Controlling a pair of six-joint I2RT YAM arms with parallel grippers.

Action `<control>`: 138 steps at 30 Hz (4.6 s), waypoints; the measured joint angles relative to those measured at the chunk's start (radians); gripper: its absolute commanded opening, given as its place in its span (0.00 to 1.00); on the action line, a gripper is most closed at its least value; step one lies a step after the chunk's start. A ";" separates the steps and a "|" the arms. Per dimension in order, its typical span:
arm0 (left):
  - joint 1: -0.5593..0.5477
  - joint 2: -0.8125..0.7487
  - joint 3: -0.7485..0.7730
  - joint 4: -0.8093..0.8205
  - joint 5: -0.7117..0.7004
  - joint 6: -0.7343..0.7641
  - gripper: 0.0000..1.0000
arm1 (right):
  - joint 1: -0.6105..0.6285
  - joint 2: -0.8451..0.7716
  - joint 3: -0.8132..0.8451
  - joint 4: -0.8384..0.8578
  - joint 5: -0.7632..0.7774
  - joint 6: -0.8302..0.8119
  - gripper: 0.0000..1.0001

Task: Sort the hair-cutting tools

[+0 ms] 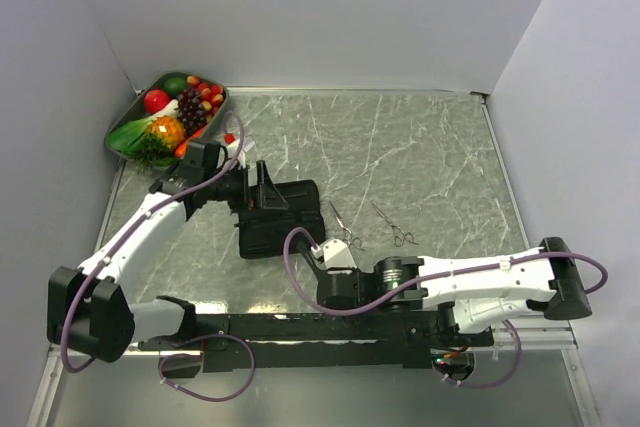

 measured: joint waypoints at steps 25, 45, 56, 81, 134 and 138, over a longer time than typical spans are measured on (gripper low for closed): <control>-0.220 0.191 0.111 -0.074 0.489 0.169 0.82 | -0.016 -0.121 0.174 -0.172 0.039 -0.322 0.25; -0.251 0.229 0.188 -0.182 0.557 0.253 0.27 | -0.134 -0.145 0.174 -0.124 0.021 -0.470 0.26; -0.253 0.291 0.238 -0.235 0.618 0.297 0.01 | -0.153 -0.148 0.159 -0.110 0.003 -0.507 0.32; 0.022 -0.005 -0.153 0.334 0.461 -0.053 0.01 | -0.836 0.016 0.184 0.400 -0.426 -0.378 0.62; 0.254 -0.105 -0.515 1.173 0.479 -0.603 0.01 | -1.124 0.368 -0.382 2.070 -1.278 0.496 0.01; 0.256 -0.127 -0.528 1.161 0.465 -0.603 0.02 | -1.123 0.368 -0.370 2.058 -1.286 0.483 0.00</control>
